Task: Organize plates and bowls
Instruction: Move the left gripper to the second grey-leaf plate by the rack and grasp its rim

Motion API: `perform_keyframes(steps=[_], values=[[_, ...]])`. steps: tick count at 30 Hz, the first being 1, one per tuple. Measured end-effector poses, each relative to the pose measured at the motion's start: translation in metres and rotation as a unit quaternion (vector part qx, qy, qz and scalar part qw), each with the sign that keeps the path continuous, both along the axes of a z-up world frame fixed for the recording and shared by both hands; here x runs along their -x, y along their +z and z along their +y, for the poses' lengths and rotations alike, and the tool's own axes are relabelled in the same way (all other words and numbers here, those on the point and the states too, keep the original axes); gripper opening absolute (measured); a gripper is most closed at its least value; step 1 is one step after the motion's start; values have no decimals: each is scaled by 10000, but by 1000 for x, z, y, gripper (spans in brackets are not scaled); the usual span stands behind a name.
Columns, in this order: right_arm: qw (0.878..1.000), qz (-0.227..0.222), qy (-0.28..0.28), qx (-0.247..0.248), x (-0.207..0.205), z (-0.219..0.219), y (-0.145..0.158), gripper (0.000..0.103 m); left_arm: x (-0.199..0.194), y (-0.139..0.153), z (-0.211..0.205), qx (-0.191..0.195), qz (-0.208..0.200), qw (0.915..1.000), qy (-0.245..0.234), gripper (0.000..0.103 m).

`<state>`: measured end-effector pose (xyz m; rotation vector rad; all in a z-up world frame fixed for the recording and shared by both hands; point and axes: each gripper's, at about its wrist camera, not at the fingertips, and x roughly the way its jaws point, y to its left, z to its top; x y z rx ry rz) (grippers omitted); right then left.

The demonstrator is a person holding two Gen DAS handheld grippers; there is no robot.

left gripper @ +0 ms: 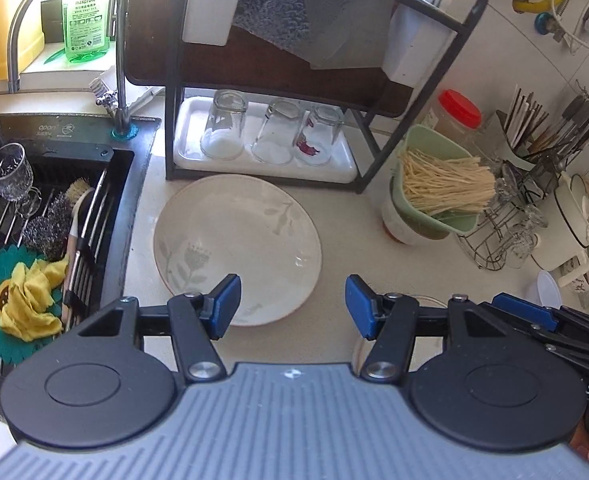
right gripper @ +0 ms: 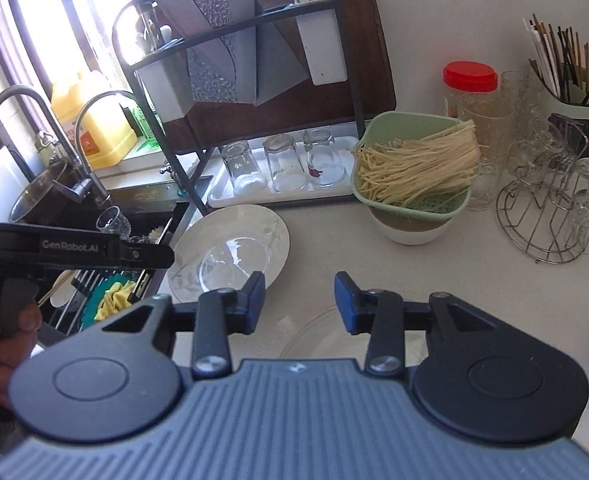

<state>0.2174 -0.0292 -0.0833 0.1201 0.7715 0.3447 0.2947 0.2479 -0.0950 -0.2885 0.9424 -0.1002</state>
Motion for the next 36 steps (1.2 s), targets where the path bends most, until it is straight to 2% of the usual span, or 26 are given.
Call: perform_keyframes(steps=[6,13,17,20,23,27,30,32,36], values=[[9998,150,-105,-66,-22,11,-9,42,-28,-13,20,-65,193,9998,63,64],[9986,514,-76,59,-48,28,-24,41,-56,-42,44,48,473,9988,91,63],[9980,608,-40,146,-60,39,-33,41,-71,-57,54,-186,522,9985,28,63],[9971,738,45,192,-73,50,-39,41,-84,-67,66,-58,603,9981,61,63],[9962,859,89,110,-89,61,-47,41,-97,-76,79,-234,653,9976,43,63],[9945,1026,177,109,-114,76,-62,40,-111,-94,99,85,901,9959,2,61],[9924,1220,144,104,-130,84,-74,40,-118,-102,103,-38,892,9960,-88,57],[9909,1330,61,196,-139,87,-83,40,-124,-110,108,-10,996,9950,-48,49],[9874,1502,-95,479,-152,85,-94,30,-133,-125,116,168,1152,9932,18,38]])
